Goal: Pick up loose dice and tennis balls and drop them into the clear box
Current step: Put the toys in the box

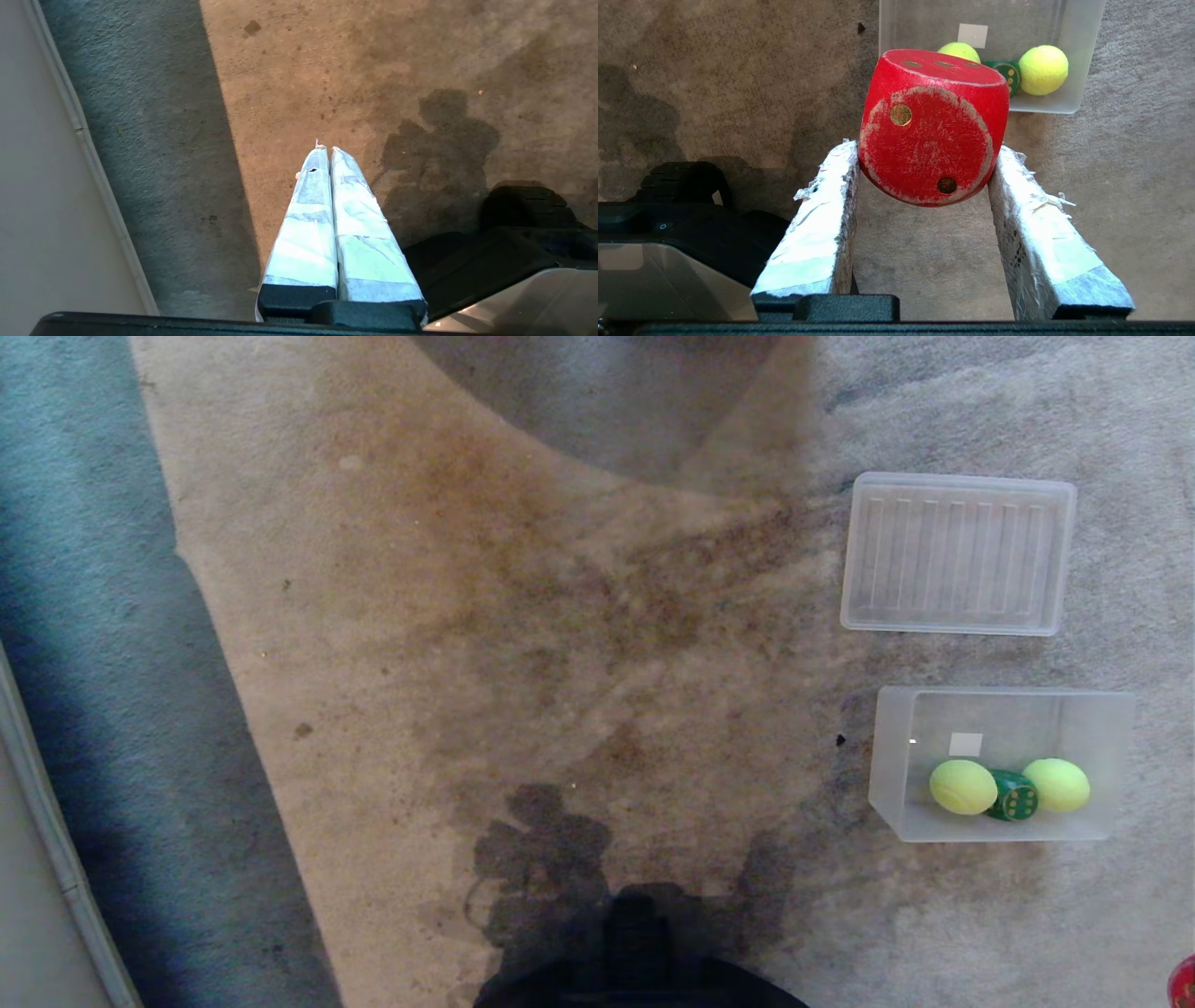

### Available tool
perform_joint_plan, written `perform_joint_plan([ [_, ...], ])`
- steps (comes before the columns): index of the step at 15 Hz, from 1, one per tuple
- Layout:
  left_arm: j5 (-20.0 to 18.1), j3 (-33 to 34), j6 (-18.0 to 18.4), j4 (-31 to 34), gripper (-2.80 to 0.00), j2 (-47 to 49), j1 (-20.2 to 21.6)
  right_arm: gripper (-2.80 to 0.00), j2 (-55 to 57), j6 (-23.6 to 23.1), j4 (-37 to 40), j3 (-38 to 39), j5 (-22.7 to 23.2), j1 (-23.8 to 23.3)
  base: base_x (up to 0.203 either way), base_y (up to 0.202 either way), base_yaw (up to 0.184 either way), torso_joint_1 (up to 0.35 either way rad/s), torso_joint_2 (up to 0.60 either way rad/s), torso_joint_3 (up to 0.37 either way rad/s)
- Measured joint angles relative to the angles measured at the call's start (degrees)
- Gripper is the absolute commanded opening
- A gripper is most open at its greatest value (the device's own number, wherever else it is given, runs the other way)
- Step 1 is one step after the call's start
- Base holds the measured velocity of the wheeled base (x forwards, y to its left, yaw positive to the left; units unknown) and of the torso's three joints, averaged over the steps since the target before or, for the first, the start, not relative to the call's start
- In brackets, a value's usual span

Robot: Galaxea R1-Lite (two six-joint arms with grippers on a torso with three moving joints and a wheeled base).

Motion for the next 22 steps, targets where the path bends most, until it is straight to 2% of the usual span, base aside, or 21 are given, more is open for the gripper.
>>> perform_joint_plan([
  [5,-0.02,0.00,0.00,0.00,-2.80,0.00,0.00,-2.80,0.85,-0.18,5.93,-2.93,-0.32,-0.02,0.000,0.000,0.000,0.000,0.00,0.000],
  [9,0.00,0.00,0.00,0.00,-2.80,0.00,0.00,-2.80,8.63,1.88,13.60,-14.73,-0.21,0.00,0.000,0.000,0.000,0.000,0.00,0.000],
  [12,0.00,0.00,0.00,0.00,-2.80,0.00,0.00,-2.80,17.86,4.10,13.39,-19.31,-0.34,0.00,0.000,0.000,0.000,0.000,0.00,0.000],
  [15,0.00,0.00,0.00,0.00,-2.80,0.00,0.00,-2.80,33.56,7.88,7.36,-22.37,-1.81,-0.07,0.000,0.000,0.000,0.000,0.00,0.000],
  [19,0.00,0.00,0.00,0.00,-2.80,0.00,0.00,-2.80,54.70,13.38,-7.53,-25.02,-6.87,-0.49,0.000,0.000,0.000,0.000,0.00,0.000],
  [22,0.00,0.00,0.00,0.00,-2.80,0.00,0.00,-2.80,67.15,15.19,-14.83,-27.05,-8.36,-1.48,0.000,0.000,0.000,0.000,0.00,0.000],
])
